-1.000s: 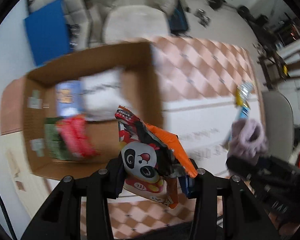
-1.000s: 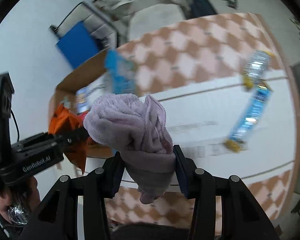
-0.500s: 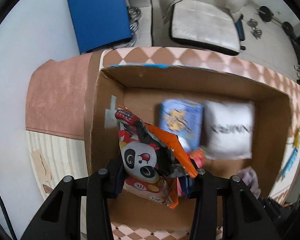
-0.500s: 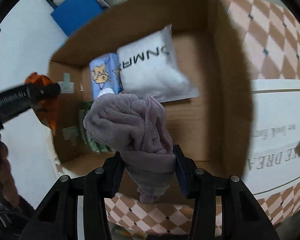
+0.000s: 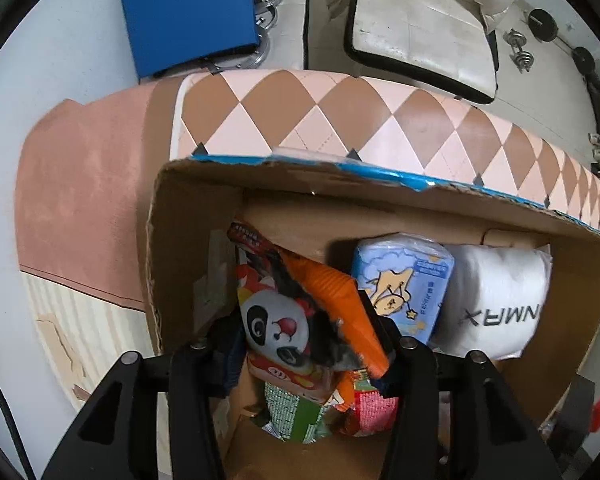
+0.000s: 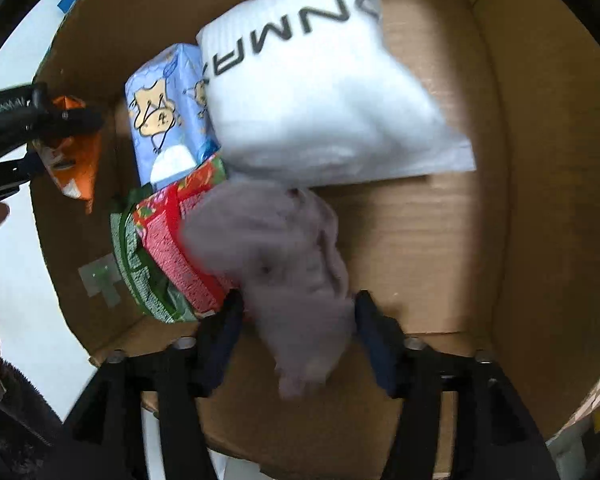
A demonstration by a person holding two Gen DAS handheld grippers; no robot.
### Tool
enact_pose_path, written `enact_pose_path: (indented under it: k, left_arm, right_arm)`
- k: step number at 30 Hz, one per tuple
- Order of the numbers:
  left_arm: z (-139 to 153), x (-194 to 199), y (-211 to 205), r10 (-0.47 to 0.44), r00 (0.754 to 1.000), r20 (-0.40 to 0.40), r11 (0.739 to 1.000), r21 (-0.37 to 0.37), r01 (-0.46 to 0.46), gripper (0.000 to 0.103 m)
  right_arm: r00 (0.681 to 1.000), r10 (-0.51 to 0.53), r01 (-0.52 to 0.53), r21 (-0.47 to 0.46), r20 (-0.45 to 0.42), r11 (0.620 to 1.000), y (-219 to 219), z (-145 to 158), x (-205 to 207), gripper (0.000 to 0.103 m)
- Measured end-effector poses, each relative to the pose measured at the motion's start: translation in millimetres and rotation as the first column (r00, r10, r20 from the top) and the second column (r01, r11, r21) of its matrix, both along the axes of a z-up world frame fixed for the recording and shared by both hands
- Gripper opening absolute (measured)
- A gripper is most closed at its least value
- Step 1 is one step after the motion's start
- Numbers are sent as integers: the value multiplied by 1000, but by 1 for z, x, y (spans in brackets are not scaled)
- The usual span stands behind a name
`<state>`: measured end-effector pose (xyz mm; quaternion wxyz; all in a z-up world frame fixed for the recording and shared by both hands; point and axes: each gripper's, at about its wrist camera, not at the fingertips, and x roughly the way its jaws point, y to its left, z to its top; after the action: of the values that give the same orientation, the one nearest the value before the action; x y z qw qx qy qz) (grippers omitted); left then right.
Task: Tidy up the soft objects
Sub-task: 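Place the panda bag and lilac towel into the box and release, then grasp the silver sponge with the left tool while the right tool grasps the blue tube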
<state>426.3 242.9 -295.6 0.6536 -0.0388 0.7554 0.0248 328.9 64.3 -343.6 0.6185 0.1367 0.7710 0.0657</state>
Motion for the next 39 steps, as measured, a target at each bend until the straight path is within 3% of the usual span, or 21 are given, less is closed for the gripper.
enact_pose_path:
  k: [1, 12, 14, 16, 23, 24, 25, 26, 29, 31, 34, 39]
  left_arm:
    - [2, -1, 0, 0, 1000, 2, 1000, 2, 0, 49]
    - [51, -33, 0, 2, 996, 88, 1000, -15, -1, 52]
    - [64, -45, -3, -8, 993, 115, 1000, -15, 10, 52]
    - [79, -63, -8, -10, 989, 147, 1000, -18, 13, 52]
    - [109, -124, -22, -24, 972, 232, 1000, -5, 26, 52]
    - [113, -135, -24, -25, 969, 246, 1000, 2, 25, 57]
    - [116, -142, -26, -22, 967, 255, 1000, 5, 21, 71]
    - [119, -148, -27, -14, 963, 268, 1000, 4, 13, 76]
    - [128, -168, -29, 5, 954, 300, 1000, 12, -9, 79]
    - [133, -175, -31, -1, 947, 321, 999, 38, -12, 99]
    - [138, -186, -35, -9, 941, 338, 998, 63, -13, 99]
    - [144, -197, -46, -6, 937, 348, 997, 70, -19, 99]
  right_arm:
    - [1000, 4, -4, 1, 5, 1000, 1, 1, -1, 81]
    - [994, 34, -29, -53, 103, 998, -4, 53, -14, 88]
    - [990, 49, -40, -72, 133, 997, -5, 65, -17, 93]
    - [982, 69, -62, -41, 176, 997, -6, 77, -20, 93]
    - [957, 126, -100, -112, 260, 989, -19, 112, -42, 93]
    - [954, 131, -102, -118, 271, 988, -25, 118, -45, 93]
    - [950, 135, -103, -126, 281, 987, -29, 124, -49, 93]
    - [947, 139, -105, -132, 289, 986, -33, 129, -52, 93]
    - [948, 150, -107, -165, 279, 980, -38, 140, -63, 93]
    - [944, 155, -109, -168, 292, 980, -41, 145, -69, 93]
    - [932, 163, -108, -180, 323, 978, -44, 153, -77, 103]
    - [915, 159, -96, -182, 370, 979, -54, 165, -85, 103]
